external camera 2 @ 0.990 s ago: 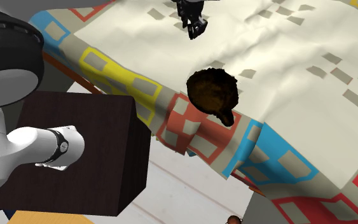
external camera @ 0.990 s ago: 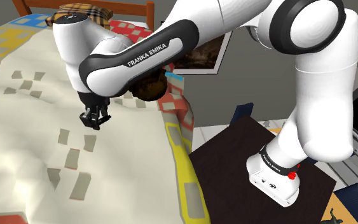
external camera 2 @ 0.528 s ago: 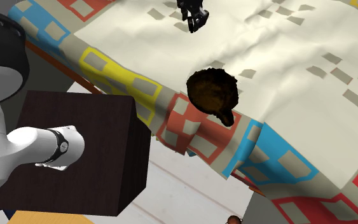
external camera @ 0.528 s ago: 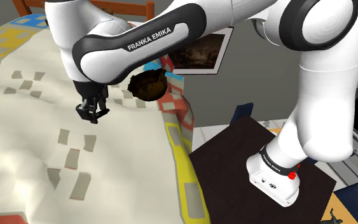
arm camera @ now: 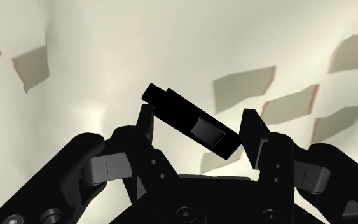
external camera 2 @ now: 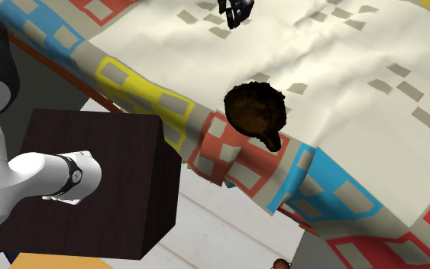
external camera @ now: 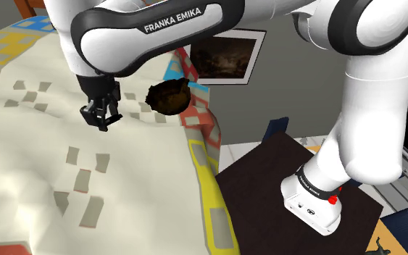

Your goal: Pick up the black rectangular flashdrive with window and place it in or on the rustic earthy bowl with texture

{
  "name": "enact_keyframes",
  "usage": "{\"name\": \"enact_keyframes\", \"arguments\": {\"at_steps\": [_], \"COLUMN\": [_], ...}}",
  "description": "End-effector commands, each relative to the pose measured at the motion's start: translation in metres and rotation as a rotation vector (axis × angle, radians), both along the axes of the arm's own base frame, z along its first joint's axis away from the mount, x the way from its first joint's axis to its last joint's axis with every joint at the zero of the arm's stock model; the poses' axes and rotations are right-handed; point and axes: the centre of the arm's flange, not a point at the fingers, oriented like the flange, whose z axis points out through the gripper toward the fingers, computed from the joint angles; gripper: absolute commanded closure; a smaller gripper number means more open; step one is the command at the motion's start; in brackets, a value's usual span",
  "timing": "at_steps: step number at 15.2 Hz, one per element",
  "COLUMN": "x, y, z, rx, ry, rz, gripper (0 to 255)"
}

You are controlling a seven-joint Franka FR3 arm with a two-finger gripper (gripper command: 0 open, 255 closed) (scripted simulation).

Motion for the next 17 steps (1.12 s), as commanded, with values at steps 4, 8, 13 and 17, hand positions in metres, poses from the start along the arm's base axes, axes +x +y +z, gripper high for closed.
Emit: {"name": "enact_keyframes", "arguments": {"at_steps": [4,8,13,17], "x": [0.001,0.001,0.020,0.036], "y": [0.001,0.001,-0.062,-0.113], "z": [0.026,0.043,0.044,0.046], "rx": [0.000,0.000,0.000,0.000], "ry": [0.000,0.001,0.000,0.000], "rz": [0.000,0.000,0.000,0.000], "gripper": [255,255,255,255]}}
